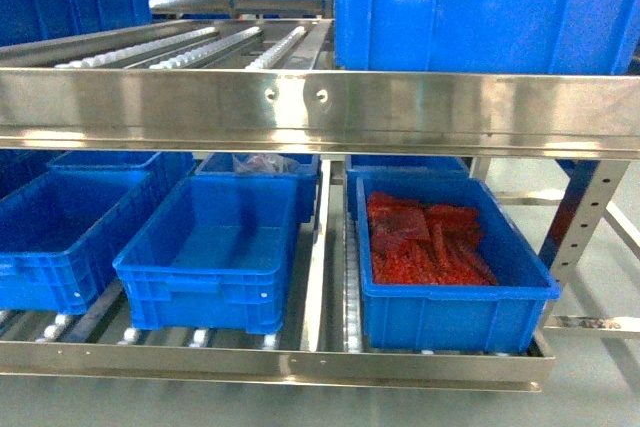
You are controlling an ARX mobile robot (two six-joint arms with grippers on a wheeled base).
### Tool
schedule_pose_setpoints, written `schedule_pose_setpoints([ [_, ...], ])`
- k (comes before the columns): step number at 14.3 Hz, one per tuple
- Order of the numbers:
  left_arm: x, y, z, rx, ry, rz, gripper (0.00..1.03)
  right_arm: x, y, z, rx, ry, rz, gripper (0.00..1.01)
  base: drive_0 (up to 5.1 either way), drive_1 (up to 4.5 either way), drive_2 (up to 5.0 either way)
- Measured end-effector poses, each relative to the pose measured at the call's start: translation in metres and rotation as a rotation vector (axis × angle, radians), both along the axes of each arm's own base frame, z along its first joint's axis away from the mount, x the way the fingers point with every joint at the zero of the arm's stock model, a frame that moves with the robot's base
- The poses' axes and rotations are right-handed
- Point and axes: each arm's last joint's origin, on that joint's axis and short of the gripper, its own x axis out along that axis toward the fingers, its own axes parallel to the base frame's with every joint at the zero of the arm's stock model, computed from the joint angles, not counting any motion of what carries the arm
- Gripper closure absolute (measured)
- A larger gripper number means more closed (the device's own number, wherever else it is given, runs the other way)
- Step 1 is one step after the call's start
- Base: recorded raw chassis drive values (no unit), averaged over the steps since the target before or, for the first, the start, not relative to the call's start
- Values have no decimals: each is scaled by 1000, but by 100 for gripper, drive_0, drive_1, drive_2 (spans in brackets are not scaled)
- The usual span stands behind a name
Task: Sort blue parts and orange caps into right shelf containers
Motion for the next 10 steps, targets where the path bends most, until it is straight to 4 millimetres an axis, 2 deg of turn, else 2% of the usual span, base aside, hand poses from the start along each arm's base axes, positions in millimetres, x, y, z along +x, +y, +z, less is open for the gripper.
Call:
schedule_pose_setpoints([
  [10, 0, 0, 0, 0, -1, -1, 59, 0, 0, 0, 0, 0, 0, 57, -496, 240, 240],
])
